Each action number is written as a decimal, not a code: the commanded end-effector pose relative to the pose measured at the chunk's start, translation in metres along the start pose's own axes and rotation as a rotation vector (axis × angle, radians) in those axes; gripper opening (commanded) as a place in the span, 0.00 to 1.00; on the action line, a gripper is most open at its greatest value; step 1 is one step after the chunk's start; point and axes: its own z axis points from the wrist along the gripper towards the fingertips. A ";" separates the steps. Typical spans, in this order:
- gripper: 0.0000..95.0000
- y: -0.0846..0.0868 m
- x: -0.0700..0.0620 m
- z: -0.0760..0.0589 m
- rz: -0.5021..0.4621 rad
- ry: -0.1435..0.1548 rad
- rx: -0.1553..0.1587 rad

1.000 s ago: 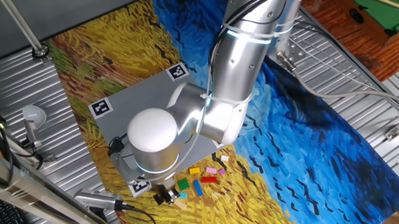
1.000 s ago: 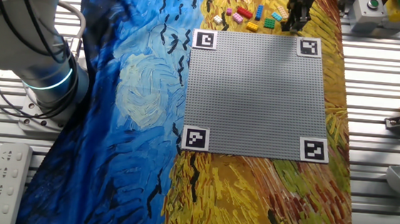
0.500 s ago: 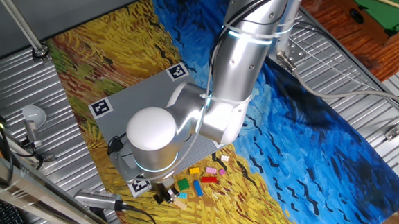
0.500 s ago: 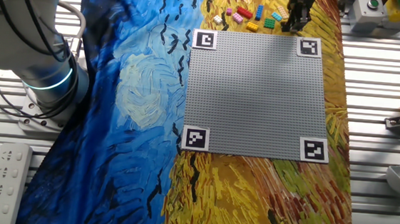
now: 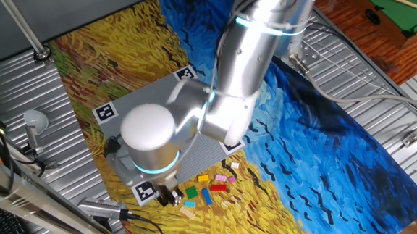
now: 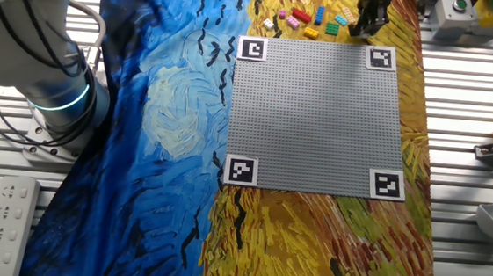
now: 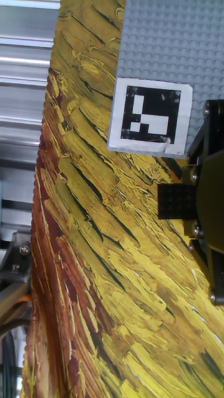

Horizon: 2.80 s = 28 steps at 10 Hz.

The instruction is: Stack small Lego blocks randomly, one at a time

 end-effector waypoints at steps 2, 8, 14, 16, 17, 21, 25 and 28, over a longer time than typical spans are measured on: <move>0.00 -0.024 0.019 -0.010 -0.025 0.002 0.004; 0.00 -0.024 0.019 -0.010 -0.025 0.009 0.038; 0.00 -0.066 0.040 -0.016 0.056 0.001 0.038; 0.00 -0.071 0.046 -0.013 0.117 0.003 0.034; 0.00 -0.071 0.048 -0.011 0.123 0.002 0.034; 0.00 -0.057 0.040 0.003 0.144 -0.006 0.036; 0.00 -0.055 0.038 0.010 0.140 -0.006 0.035; 0.00 -0.055 0.039 0.013 0.139 -0.005 0.031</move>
